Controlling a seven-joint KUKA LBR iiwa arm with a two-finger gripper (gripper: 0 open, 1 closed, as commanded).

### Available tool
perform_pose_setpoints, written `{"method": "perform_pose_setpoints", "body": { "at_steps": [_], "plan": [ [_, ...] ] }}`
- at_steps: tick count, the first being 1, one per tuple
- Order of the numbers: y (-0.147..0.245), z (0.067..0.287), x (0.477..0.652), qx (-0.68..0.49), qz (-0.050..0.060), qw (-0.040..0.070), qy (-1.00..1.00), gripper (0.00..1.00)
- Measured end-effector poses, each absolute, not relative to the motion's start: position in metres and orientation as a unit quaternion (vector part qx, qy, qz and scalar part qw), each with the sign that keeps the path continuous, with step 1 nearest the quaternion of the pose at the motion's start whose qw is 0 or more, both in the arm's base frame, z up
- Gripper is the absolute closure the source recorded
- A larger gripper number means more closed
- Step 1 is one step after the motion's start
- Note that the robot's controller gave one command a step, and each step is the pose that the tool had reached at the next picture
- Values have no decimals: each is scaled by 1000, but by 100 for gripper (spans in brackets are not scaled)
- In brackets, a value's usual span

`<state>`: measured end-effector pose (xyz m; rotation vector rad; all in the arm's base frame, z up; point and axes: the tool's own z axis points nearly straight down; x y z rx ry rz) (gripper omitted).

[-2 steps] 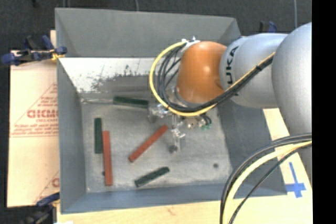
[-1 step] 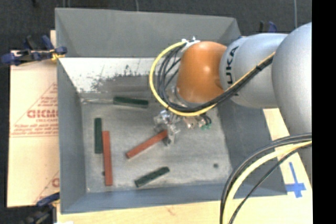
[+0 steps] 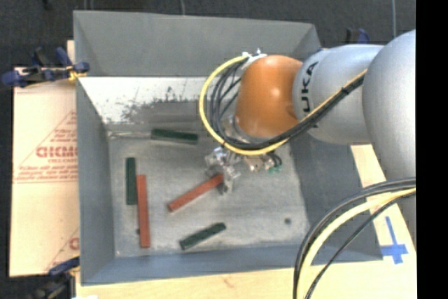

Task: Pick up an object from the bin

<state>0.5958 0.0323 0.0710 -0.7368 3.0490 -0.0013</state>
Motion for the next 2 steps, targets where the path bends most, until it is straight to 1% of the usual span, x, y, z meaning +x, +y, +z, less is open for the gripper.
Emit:
{"method": "perform_pose_setpoints", "body": {
  "at_steps": [1,2],
  "plan": [
    [29,125,584,-240,0,-2,971,100],
    [13,262,636,-192,0,3,981,100]
  ]
}}
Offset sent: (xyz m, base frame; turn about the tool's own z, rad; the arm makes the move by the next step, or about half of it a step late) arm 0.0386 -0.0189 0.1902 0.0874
